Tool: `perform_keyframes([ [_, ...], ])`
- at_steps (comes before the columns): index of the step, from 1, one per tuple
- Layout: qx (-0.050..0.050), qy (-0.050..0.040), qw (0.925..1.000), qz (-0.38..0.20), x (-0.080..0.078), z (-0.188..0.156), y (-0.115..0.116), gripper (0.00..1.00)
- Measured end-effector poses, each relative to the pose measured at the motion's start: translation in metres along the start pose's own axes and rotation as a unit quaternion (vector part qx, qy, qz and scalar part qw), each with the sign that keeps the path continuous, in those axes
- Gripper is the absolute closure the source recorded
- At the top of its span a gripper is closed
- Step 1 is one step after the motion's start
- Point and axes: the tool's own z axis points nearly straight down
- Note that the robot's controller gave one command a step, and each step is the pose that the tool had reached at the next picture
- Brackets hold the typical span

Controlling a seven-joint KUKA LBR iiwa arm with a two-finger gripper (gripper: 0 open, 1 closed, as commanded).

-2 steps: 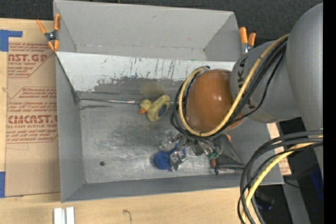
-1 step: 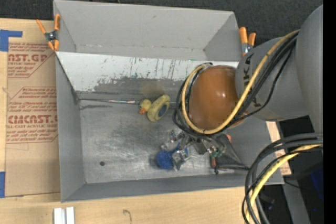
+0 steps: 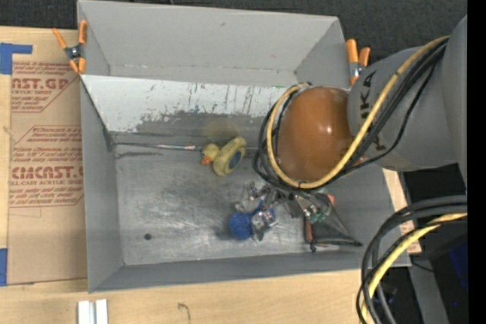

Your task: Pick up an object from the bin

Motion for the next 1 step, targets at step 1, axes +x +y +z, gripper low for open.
perform_keyframes([
  [1, 0.001, -0.0020, 1.0000, 0.000, -0.0014, -0.0094, -0.0003, 1.00],
])
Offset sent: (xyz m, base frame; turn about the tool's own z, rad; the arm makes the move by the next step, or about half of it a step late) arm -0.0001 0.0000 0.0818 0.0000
